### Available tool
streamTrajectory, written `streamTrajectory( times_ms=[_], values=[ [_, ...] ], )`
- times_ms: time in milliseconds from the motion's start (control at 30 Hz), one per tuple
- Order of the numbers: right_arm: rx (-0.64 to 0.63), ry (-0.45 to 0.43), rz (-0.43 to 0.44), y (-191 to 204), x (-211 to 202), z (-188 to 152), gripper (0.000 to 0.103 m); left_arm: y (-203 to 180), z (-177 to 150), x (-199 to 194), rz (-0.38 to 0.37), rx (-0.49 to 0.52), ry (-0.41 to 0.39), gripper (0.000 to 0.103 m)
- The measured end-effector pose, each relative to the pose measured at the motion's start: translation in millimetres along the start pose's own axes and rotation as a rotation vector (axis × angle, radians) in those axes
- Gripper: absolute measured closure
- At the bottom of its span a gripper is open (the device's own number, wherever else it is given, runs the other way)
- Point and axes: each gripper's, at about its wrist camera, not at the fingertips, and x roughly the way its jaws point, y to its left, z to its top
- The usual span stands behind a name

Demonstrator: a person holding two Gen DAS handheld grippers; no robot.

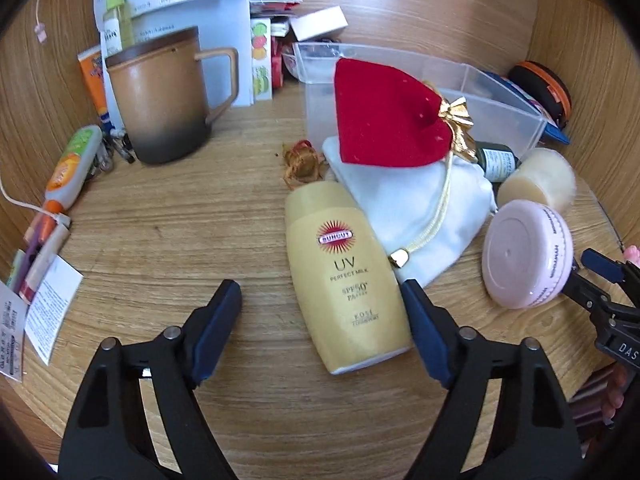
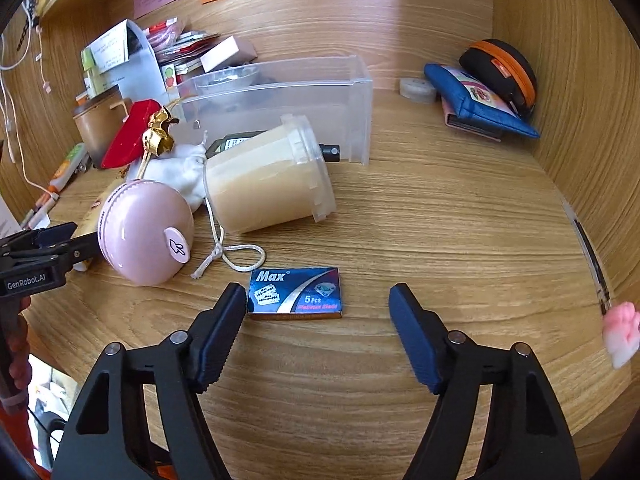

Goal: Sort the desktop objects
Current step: 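Grasp the yellow sunscreen bottle with the left tool while the right tool grasps the blue Max box, then carry the sunscreen bottle and Max box over the clear bin with both tools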

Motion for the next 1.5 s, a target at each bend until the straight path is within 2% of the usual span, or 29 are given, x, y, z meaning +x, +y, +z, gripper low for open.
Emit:
streamTrajectory(
  times_ms=[167,367,400,500,567,600,867,1067,1500],
  values=[
    [-0.043,-0.013,-0.026,8.3,2.6,-0.7,0.035,-1.2,3.4,4.5,0.021,0.002,0.004,0.022],
    [-0.062,-0.036,-0.008,11.3,3.1,-1.1,0.049,-0.4,7.9,9.8,0.039,0.009,0.001,0.024],
    [-0.067,-0.039,-0.007,11.9,2.9,-1.1,0.055,-0.1,7.9,9.9,0.039,0.010,0.000,0.024],
    [-0.073,-0.045,0.003,13.7,2.8,-0.9,0.058,1.1,10.7,10.4,0.046,0.013,-0.005,0.035],
    [-0.068,-0.046,0.012,12.8,3.0,-0.9,0.058,1.6,12.4,10.1,0.042,0.013,-0.008,0.052],
    [-0.069,-0.045,0.013,12.8,3.0,-0.6,0.058,2.3,13.8,10.6,0.045,0.008,-0.010,0.055],
    [-0.034,-0.041,0.025,4.5,0.9,2.6,0.058,14.7,14.6,7.2,-0.002,-0.039,-0.006,0.056],
    [-0.009,-0.082,-0.003,-7.1,-14.9,10.4,0.058,23.8,10.8,-1.5,0.006,-0.053,-0.018,0.056],
    [-0.027,-0.194,-0.019,-7.8,-52.4,41.1,0.058,26.4,26.9,-45.8,0.008,-0.023,-0.150,0.056]
  ],
)
